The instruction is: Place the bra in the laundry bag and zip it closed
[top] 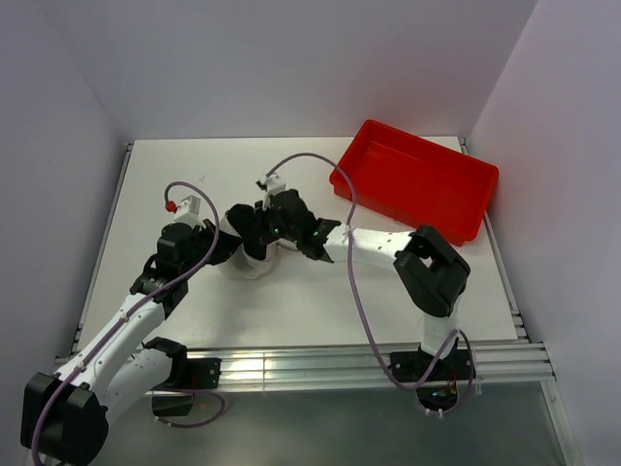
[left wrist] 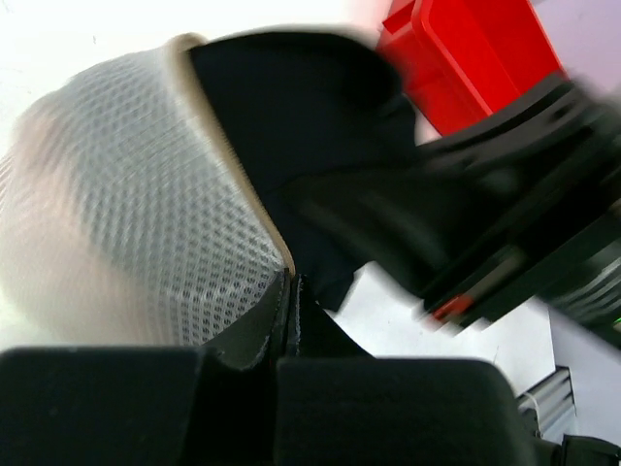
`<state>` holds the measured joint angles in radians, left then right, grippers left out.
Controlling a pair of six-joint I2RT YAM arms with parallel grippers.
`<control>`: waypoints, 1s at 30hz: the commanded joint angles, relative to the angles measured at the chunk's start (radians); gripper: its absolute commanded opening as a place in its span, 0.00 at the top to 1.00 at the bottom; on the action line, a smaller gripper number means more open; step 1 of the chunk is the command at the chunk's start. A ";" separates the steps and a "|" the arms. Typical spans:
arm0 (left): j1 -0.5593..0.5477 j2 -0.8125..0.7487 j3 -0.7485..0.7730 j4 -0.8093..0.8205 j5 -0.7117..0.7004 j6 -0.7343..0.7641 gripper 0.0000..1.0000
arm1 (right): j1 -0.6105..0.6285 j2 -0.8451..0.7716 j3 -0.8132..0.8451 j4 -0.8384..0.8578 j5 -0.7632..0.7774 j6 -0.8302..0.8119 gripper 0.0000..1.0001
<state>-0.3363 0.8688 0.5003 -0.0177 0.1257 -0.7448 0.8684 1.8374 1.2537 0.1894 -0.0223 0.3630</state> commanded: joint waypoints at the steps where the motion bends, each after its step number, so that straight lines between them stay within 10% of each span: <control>1: -0.003 0.006 0.029 0.079 0.057 0.007 1.00 | 0.064 0.045 -0.039 0.134 0.073 0.074 1.00; 17: -0.003 0.019 0.027 0.131 0.008 0.032 1.00 | 0.095 -0.144 -0.151 0.016 -0.030 0.073 1.00; 26: -0.004 -0.040 -0.025 0.135 0.039 0.019 1.00 | 0.123 0.083 -0.002 -0.099 -0.096 0.155 1.00; 30: -0.004 -0.102 -0.103 0.107 0.006 0.007 1.00 | 0.123 0.085 0.000 -0.107 -0.047 0.177 0.82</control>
<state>-0.3367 0.8101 0.4343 0.0425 0.1478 -0.7372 0.9730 1.9377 1.2236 0.1120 -0.0692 0.5087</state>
